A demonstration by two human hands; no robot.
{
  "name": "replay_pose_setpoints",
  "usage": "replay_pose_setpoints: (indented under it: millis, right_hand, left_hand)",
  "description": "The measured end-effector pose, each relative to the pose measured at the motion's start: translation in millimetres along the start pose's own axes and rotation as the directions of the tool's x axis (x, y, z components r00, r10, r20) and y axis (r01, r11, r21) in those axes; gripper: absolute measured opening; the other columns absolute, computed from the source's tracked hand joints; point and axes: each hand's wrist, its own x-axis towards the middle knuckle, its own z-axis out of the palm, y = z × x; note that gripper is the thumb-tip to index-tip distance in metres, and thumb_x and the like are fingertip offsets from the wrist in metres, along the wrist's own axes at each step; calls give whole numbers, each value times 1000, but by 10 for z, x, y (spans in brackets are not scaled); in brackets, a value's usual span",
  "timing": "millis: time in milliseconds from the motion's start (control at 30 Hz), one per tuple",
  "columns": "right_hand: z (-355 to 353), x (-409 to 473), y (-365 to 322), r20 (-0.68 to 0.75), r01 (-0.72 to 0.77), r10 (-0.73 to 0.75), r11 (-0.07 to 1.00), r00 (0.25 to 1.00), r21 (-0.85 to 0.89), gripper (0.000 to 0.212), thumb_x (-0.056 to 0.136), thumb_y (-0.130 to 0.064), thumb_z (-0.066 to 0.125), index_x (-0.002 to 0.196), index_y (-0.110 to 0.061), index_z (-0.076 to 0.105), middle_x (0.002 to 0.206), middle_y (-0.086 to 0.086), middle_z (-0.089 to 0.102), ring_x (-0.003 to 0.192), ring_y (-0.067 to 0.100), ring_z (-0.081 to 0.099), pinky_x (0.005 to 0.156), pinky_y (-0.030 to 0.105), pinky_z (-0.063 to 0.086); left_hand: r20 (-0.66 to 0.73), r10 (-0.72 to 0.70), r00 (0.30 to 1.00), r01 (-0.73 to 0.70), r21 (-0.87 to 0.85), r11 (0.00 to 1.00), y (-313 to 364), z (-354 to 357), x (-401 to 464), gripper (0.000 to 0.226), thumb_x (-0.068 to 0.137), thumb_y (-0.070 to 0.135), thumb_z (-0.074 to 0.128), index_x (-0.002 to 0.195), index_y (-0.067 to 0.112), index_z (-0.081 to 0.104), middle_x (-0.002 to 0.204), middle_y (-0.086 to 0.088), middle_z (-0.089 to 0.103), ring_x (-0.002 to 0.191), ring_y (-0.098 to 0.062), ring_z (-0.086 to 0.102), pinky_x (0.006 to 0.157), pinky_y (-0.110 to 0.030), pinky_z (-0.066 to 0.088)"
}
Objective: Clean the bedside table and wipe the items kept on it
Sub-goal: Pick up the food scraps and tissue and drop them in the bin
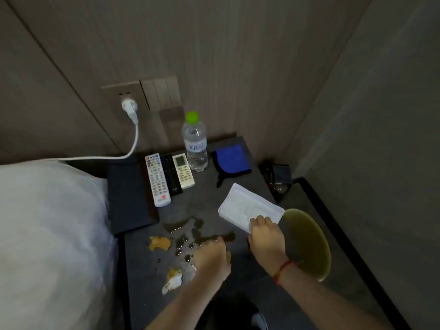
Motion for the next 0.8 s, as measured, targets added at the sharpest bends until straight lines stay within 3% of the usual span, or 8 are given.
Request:
replay_pose_setpoints:
  millis: [100, 167, 267, 367, 467, 600, 700, 800]
  right_hand:
    - [219, 63, 40, -83, -30, 27, 999, 996, -30, 32, 92, -24, 47, 122, -12, 46, 122, 9, 51, 114, 26, 45, 96, 35, 37]
    - [326, 77, 63, -115, -25, 20, 999, 993, -44, 30, 91, -25, 50, 118, -12, 52, 117, 9, 55, 110, 26, 48, 93, 34, 38]
    - [458, 66, 91, -226, -51, 31, 995, 974, -82, 25, 78, -25, 68, 98, -12, 66, 96, 7, 66, 93, 24, 59, 81, 33, 46]
    - [564, 73, 159, -254, -47, 32, 997, 967, -55, 19, 81, -24, 65, 96, -13, 68, 96, 6, 68, 94, 24, 59, 81, 33, 46]
    - [583, 43, 231, -433, -30, 2, 998, 901, -59, 19, 55, -18, 85, 63, -13, 69, 62, 4, 66, 62, 23, 62, 59, 27, 50]
    - [615, -36, 404, -624, -17, 12, 1000, 781, -3, 13, 65, -11, 80, 60, -12, 68, 57, 4, 62, 56, 25, 59, 53, 30, 49]
    - [590, -150, 658, -676, -63, 85, 996, 732, 57, 8, 72, -9, 74, 68, -11, 68, 63, 6, 63, 61, 26, 59, 55, 33, 48]
    - [575, -318, 1056, -710, -145, 155, 987, 687, 75, 7, 72, -6, 72, 77, -9, 69, 69, 9, 64, 65, 29, 59, 60, 35, 45]
  left_hand:
    - [-16, -55, 998, 57, 104, 993, -12, 217, 56, 36, 94, 29, 47, 126, 11, 44, 122, -7, 58, 112, -23, 57, 88, -30, 45]
    - [3, -80, 997, 79, 98, 992, -31, 355, 113, 31, 94, 23, 48, 124, 12, 47, 120, -4, 60, 112, -22, 58, 88, -29, 44]
    - [-2, -77, 997, 77, 82, 994, -49, 502, 168, 24, 94, 14, 47, 117, 14, 55, 115, -2, 63, 109, -19, 59, 87, -28, 45]
    - [-43, -70, 997, 72, 39, 997, -64, 562, 211, 19, 92, 10, 48, 107, 15, 59, 111, -2, 65, 105, -20, 62, 83, -28, 47]
    - [-112, -72, 991, 70, -24, 997, -44, 554, 234, 17, 91, 12, 49, 102, 16, 62, 108, -2, 66, 103, -22, 63, 79, -30, 48]
    - [-200, -103, 974, 42, -291, 956, 61, 423, 221, 17, 89, 27, 55, 99, 16, 64, 102, -6, 67, 98, -26, 64, 80, -35, 53]
    - [-196, -139, 971, 8, -553, 833, 262, 283, 198, 20, 85, 36, 60, 80, 17, 63, 95, -9, 68, 94, -30, 64, 83, -37, 52]
    - [-216, -152, 965, -47, -706, 707, 596, 179, 238, 32, 83, 41, 62, 61, 19, 55, 80, -7, 66, 90, -30, 63, 77, -30, 47]
